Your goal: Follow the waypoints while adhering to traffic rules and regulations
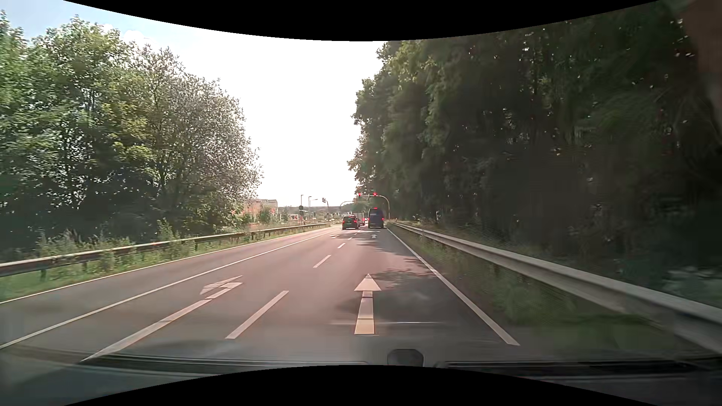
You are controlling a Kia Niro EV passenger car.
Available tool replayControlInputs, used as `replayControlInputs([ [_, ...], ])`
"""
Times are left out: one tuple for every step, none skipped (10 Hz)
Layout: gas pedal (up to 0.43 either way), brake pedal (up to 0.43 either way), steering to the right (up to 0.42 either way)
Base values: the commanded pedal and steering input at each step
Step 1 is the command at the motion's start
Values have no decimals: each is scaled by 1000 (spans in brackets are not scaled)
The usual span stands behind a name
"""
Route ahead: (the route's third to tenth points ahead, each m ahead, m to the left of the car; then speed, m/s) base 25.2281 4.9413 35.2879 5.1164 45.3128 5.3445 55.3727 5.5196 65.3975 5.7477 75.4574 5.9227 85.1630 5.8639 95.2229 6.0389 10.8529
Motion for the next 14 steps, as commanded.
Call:
replayControlInputs([
  [0, 274, -3],
  [0, 274, -3],
  [0, 274, -3],
  [0, 274, -3],
  [0, 274, -4],
  [0, 268, -7],
  [0, 268, -7],
  [0, 268, -7],
  [0, 268, -6],
  [0, 268, -4],
  [0, 268, -3],
  [0, 268, -4],
  [0, 274, -3],
  [0, 268, -3],
])
